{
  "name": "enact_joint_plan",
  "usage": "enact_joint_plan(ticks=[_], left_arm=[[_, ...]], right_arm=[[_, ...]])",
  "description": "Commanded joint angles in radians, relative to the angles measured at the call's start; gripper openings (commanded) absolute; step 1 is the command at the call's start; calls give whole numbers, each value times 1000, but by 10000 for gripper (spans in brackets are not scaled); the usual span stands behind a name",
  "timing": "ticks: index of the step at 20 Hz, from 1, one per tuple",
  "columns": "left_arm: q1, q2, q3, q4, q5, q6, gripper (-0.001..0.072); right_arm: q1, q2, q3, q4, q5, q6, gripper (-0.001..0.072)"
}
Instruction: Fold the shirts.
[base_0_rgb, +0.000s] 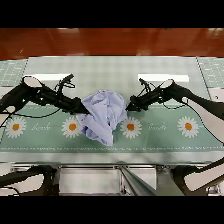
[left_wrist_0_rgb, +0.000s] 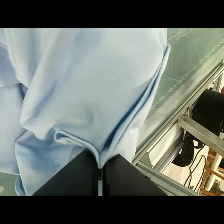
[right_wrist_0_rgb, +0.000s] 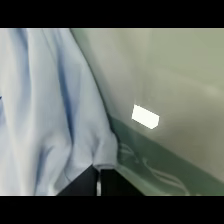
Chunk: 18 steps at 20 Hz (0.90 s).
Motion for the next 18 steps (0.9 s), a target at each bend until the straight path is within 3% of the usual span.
enact_joint_plan(ticks=[1,5,9,14,18], left_arm=[[9,3,13,0,-7,0,22],[57,89,148,-14,-16,-1,23],[113,214,409,-140,44,-8,22],[153,377,734,-150,171,-26,22],[185,525,840,-147,175,-26,22]], right_arm=[[-6,19,16,11,39,-35,20],[-96,192,128,-112,61,49,20],[-197,416,362,-234,80,146,20],[-221,707,587,-381,84,193,20],[-222,948,671,-541,80,230,20]])
